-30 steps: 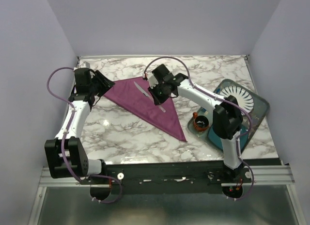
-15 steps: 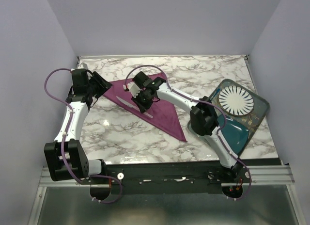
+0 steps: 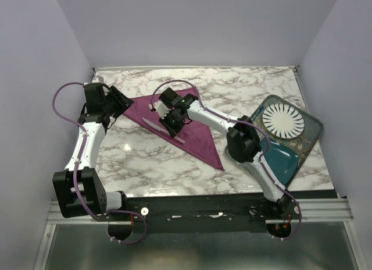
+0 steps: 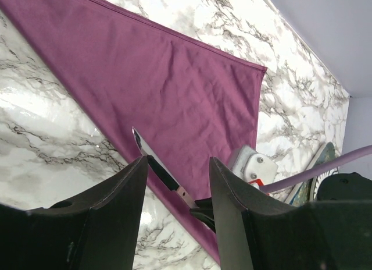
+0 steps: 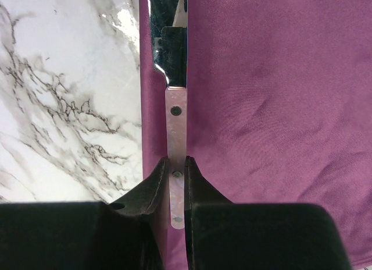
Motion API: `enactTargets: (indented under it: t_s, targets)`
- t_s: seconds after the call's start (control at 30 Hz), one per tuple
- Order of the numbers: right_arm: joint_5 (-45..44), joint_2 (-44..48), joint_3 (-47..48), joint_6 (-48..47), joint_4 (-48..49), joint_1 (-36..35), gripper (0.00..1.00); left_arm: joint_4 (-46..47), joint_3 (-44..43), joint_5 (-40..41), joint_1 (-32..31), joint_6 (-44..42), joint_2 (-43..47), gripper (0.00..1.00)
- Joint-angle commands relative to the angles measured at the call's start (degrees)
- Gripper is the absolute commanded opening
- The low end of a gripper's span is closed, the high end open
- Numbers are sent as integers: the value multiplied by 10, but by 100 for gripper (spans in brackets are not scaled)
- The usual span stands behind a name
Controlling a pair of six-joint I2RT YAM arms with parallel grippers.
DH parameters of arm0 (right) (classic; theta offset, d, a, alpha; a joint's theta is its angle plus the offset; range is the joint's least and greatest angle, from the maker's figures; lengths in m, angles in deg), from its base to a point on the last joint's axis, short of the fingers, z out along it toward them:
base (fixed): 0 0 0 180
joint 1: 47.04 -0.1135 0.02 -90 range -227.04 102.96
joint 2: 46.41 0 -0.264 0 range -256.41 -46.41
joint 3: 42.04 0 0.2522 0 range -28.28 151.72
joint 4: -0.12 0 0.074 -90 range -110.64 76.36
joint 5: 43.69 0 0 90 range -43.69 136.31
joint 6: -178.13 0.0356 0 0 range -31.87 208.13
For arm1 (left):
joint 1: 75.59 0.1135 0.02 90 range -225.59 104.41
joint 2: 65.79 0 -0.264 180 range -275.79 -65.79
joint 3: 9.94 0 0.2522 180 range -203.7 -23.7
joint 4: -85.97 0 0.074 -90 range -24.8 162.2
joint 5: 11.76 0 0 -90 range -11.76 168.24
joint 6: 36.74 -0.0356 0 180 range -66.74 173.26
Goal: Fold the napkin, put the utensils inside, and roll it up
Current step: Place the utensil onto the napkin
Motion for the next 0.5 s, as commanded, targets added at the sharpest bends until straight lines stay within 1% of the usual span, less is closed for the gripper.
enactTargets:
  t_s: [0.0, 0.2, 0.27, 0.47]
  targets:
    - [-17, -26, 14, 5, -11, 0, 13, 6, -2, -15, 5, -11, -4, 55]
    - [-10, -36, 21, 7, -12, 0, 15, 9, 2, -17, 7, -12, -3, 55]
    - [-7, -41, 27, 11, -14, 0, 16, 9, 1, -17, 7, -12, -4, 55]
    - [-6, -48, 35, 26, -14, 0, 17, 7, 4, -16, 9, -14, -2, 55]
